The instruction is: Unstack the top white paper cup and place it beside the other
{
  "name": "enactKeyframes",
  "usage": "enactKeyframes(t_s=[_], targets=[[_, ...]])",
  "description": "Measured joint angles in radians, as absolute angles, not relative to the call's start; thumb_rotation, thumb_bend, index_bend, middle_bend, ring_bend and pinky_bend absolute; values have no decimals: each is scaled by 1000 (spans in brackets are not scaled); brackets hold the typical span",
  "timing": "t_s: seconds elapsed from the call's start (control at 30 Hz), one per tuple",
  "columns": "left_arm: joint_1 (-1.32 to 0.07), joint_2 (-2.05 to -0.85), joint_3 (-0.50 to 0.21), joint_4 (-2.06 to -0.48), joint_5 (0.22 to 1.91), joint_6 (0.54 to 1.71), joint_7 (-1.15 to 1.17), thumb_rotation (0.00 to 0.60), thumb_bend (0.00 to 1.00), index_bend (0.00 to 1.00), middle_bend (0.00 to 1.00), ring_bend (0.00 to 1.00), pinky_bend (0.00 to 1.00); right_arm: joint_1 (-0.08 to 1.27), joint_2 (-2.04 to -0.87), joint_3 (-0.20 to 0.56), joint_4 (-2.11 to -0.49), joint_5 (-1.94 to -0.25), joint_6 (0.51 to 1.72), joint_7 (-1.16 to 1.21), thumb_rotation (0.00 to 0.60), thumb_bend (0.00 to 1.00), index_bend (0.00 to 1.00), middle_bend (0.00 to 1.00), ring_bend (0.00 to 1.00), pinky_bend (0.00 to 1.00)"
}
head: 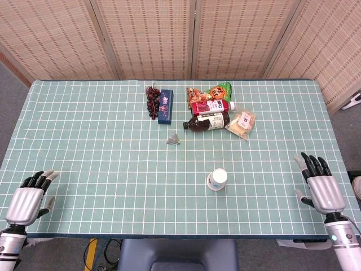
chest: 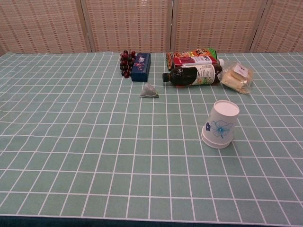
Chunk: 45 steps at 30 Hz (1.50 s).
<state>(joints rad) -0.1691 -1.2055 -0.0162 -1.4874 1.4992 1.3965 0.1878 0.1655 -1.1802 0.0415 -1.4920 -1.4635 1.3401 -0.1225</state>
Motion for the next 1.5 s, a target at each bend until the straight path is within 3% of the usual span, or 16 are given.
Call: enactKeyframes(t_s=[0.53, 1.03, 1.5], targets=[[-176, -1211, -21, -1483, 1487, 1381, 182, 600, 395, 217, 174, 143, 214, 233, -1116, 49, -1573, -1485, 1241, -47, 600, 245, 0, 0, 0, 0], [-179, -1213, -14, -1486, 1506, 1387, 183, 600, 395, 217, 174, 143, 214, 454, -975, 73, -1823, -1451, 897, -11, 600, 245, 0, 0, 0, 0], [-174, -1207, -15, -1492, 1512, 1404, 176, 600, 395, 217, 174, 143, 214, 567, -1031, 99, -1821, -1392, 790, 30, 600, 246, 22, 0, 0, 0]])
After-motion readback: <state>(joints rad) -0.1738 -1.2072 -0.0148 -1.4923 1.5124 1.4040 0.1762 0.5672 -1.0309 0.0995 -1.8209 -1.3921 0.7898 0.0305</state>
